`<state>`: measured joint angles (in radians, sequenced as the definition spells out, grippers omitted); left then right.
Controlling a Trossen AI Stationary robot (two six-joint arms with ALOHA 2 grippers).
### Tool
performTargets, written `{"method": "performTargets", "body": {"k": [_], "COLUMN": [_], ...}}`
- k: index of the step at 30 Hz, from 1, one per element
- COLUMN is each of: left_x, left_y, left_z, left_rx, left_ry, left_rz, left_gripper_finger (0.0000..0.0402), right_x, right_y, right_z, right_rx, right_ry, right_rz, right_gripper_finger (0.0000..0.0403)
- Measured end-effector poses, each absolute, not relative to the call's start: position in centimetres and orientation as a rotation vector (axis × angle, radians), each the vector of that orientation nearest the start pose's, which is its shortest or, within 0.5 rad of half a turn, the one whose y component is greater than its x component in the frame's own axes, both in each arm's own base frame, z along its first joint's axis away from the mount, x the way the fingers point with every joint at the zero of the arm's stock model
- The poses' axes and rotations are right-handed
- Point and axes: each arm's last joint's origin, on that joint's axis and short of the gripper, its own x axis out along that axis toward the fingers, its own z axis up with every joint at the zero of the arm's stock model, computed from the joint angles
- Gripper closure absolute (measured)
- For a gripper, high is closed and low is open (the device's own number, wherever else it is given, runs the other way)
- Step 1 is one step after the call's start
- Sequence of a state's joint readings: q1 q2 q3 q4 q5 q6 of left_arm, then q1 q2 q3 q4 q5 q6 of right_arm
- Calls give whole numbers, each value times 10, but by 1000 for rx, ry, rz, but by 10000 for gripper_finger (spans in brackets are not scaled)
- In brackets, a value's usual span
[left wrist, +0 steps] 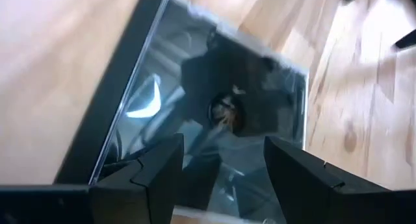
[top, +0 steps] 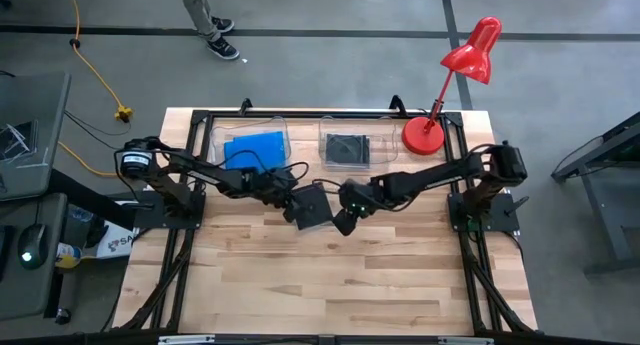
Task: Pick & place jewel cases by type
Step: Put the black CD case into the right transparent bin
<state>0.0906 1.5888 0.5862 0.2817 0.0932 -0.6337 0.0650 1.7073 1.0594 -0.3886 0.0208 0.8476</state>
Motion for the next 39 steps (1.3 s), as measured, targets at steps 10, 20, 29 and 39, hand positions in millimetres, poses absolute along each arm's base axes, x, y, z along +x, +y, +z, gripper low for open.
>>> {"method": "performTargets", "body": {"k": [10,20,29,39], "left_x": [297,306,295,296], "left_y": [29,55,87,88], "left_z": [177,208,194,188], "left_rx": [-207,13,-191,-227], "left_ry": [703,964,1048,1059], "left_rz": [154,165,133,75], "left_gripper_finger": [190,190,190,190], "right_x": [316,308,308,309], "right_y": [43,59,68,68], "right_z": [155,145,146,146], "right_rx": [756,833,859,860], "right_ry": [1053,1039,1006,984], "right_rz": [-424,-466,-472,-495], "right_gripper_finger": [162,163,163,163]}}
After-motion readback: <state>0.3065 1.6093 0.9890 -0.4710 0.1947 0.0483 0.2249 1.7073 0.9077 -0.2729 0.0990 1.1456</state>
